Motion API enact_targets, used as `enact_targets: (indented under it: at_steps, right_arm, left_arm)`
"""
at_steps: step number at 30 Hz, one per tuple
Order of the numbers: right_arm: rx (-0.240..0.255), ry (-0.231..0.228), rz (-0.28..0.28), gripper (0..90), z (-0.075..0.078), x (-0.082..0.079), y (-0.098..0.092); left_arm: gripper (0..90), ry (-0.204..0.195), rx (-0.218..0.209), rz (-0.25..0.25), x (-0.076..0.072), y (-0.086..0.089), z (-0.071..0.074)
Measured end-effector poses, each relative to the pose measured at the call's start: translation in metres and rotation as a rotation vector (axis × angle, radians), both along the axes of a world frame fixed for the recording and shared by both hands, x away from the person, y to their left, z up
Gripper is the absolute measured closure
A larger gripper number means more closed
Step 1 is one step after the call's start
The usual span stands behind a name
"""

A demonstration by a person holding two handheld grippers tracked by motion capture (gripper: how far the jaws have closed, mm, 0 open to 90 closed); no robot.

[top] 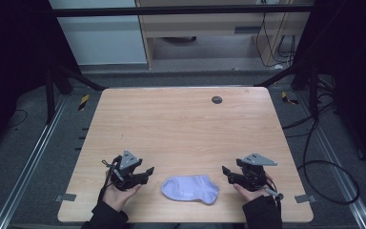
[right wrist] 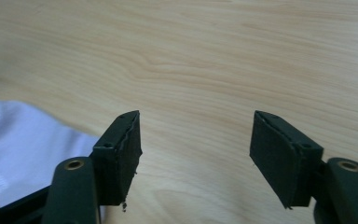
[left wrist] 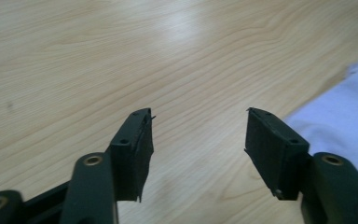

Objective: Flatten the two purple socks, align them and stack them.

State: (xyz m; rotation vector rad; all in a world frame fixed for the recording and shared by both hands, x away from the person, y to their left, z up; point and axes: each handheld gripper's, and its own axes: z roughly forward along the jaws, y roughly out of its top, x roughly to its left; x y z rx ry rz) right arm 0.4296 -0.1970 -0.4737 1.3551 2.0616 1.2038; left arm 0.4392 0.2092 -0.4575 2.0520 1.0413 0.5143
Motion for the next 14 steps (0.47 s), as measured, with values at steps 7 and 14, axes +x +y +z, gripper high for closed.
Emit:
enact_targets:
  at_steps: [7, 14]
  right_arm:
    - [0.001, 0.005, -0.071, 24.9, -0.006, 0.008, -0.022]
    - [-0.019, 0.004, -0.110, 19.7, -0.011, 0.013, -0.034]
  left_arm:
    - [28.9, 0.019, 0.003, 0.060, 0.010, 0.026, -0.007]
    - [25.5, 0.006, -0.012, 0.122, 0.016, 0.048, -0.008]
